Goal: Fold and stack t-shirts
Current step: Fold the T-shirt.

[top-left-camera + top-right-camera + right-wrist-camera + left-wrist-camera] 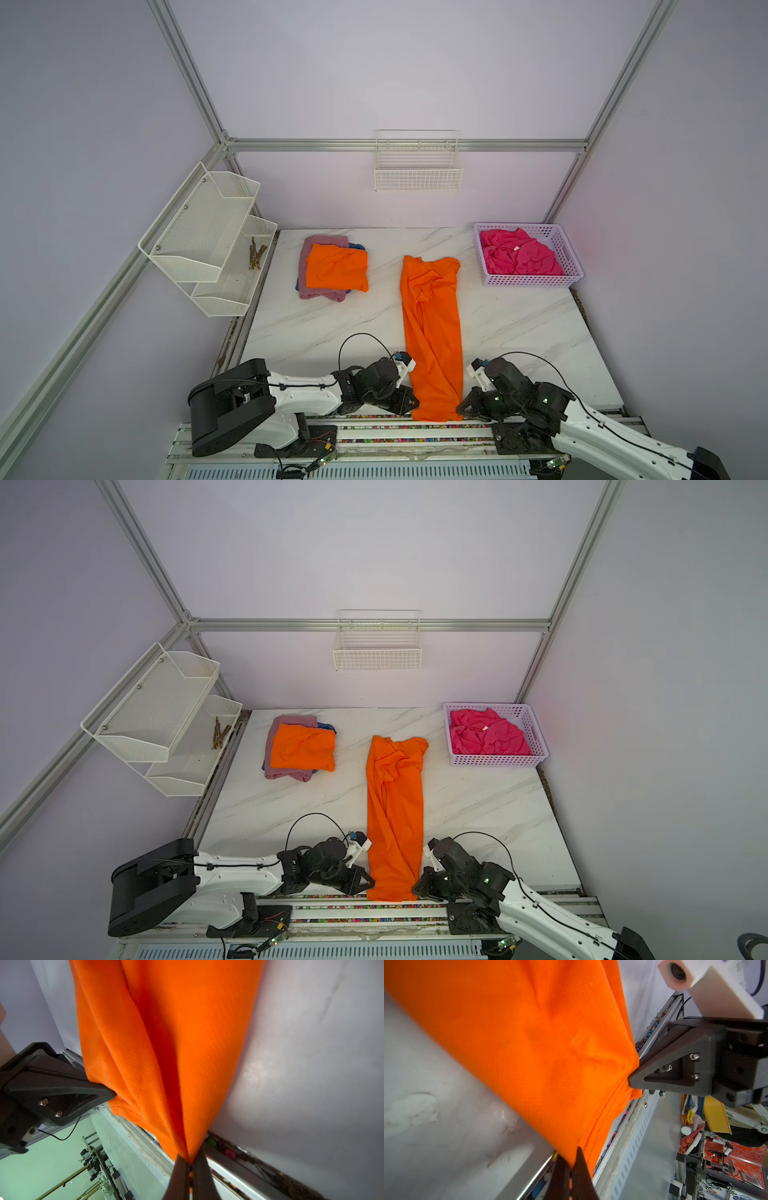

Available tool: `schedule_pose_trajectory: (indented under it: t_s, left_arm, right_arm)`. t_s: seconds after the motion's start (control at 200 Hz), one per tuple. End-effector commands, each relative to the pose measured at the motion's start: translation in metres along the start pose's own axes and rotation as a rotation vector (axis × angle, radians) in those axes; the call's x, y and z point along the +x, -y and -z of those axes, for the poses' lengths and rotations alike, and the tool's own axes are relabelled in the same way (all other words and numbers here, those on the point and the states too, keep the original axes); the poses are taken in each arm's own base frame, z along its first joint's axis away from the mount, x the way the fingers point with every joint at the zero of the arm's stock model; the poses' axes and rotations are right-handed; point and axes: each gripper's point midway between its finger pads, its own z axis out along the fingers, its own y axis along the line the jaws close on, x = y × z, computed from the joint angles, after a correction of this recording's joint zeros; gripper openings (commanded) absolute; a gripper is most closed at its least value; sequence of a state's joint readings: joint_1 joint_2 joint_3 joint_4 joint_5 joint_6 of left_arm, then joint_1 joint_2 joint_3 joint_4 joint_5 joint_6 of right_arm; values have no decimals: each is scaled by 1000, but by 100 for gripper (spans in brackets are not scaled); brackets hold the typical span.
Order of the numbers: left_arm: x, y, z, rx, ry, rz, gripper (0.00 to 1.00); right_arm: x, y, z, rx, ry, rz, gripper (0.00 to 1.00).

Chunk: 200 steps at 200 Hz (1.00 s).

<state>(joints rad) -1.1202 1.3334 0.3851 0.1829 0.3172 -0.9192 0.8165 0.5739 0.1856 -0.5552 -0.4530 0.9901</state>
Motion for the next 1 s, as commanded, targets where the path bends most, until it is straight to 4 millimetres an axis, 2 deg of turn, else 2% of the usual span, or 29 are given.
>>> schedule_pose_trajectory:
  t_s: [0.0,0.095,0.255,0.415,0.535,0.675,0.805,0.995]
  left_arm:
    - [-13,14,7,8,30,-34,0]
    - [-12,13,8,1,26,-33,0]
    - [-18,24,16,-21,8,-54,0]
    - [-35,32,40,-94,14,-99,0]
    - [-47,25,59,-155,22,-93,0]
    - [-60,20,74,-198,34,-88,2]
    - [-68,15,77,-214,37,-83,3]
    - [-81,14,76,-226,24,-100,3]
  right_arm:
    - [-5,-8,7,-3,31,4,0]
    - [-5,-9,9,-7,34,0,0]
    - [-15,-31,23,-20,73,37,0]
    - [-24,-44,32,-13,103,62,0]
    - [-39,-52,44,-2,189,77,0]
    - [-47,-53,51,11,248,75,0]
    - [-55,-50,55,43,289,62,0]
    - [-75,-58,59,77,361,63,0]
